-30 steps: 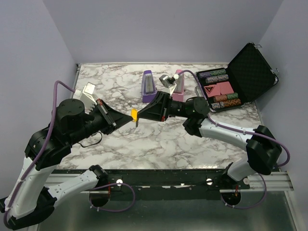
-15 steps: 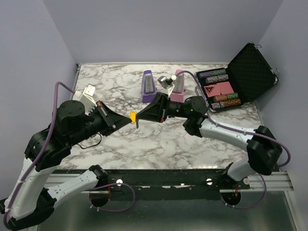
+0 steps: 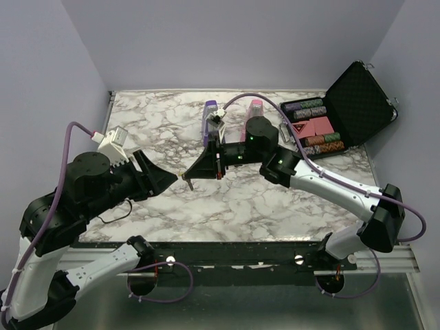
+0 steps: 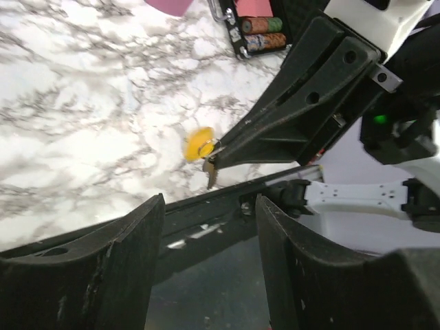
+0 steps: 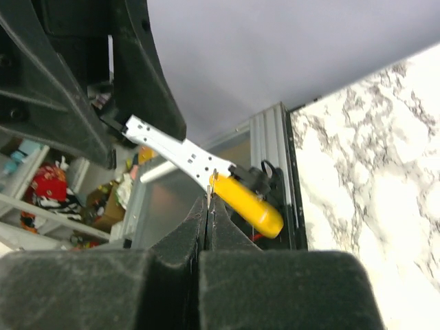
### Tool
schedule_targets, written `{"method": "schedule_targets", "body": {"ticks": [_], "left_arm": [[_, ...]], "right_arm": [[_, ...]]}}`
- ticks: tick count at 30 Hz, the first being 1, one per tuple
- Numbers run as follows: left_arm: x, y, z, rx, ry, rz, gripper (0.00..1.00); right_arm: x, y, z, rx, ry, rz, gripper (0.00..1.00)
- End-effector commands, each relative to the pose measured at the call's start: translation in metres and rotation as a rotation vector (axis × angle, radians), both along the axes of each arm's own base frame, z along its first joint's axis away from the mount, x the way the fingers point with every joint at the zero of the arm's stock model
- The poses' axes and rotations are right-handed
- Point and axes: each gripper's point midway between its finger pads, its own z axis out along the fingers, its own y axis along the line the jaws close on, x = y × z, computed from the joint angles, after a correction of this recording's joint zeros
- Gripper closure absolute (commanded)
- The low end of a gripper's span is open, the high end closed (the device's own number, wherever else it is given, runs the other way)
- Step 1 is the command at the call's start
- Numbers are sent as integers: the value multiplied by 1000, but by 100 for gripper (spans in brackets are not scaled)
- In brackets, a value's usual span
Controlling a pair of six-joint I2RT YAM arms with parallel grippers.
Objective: Remove the keys from the keyring
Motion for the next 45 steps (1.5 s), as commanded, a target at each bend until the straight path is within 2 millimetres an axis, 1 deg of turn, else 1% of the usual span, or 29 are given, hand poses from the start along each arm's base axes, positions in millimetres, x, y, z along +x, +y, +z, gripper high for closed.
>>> {"method": "schedule_targets", "body": {"ticks": [1, 4, 5, 6, 9, 12, 14, 17, 20, 24, 29, 31, 36, 41, 45], "left_arm": [[3, 29, -2, 162, -158, 5, 38], [2, 29, 6, 175, -273, -46, 39], [1, 27, 5, 183, -304, -75, 40], [-1, 23, 10, 171, -356, -109, 41], [-8, 16, 13, 140, -448, -174, 41], [-21, 1, 13, 83, -494, -282, 42], [-28, -12, 10, 42, -508, -362, 43], [-34, -28, 6, -1, -516, -449, 44], [-39, -35, 5, -25, -528, -492, 46], [-46, -38, 11, -60, -568, -528, 48], [-58, -43, 16, -103, -601, -602, 50], [-60, -44, 15, -104, -600, -617, 52], [-56, -48, 8, -97, -583, -621, 54], [-53, -54, -1, -88, -539, -636, 59], [-52, -57, -2, -97, -531, -645, 62]], "right_arm": [[-12, -14, -39, -230, -57, 16, 99], [-22, -17, -40, -250, -73, 52, 99], [-25, -19, -40, -253, -76, 69, 99], [-30, -20, -40, -254, -80, 85, 99], [-46, -25, -33, -239, -92, 153, 99], [-60, -30, -24, -212, -103, 208, 99], [-66, -33, -20, -196, -108, 237, 99], [-74, -36, -13, -172, -114, 270, 99], [-78, -39, -5, -145, -127, 285, 99], [-83, -44, 3, -110, -140, 296, 99], [-86, -46, 7, -99, -144, 306, 99], [-86, -46, 8, -96, -147, 309, 99], [-88, -47, 11, -85, -149, 319, 99], [-90, -49, 15, -75, -157, 324, 99], [-91, -50, 16, -73, -157, 324, 99]]}}
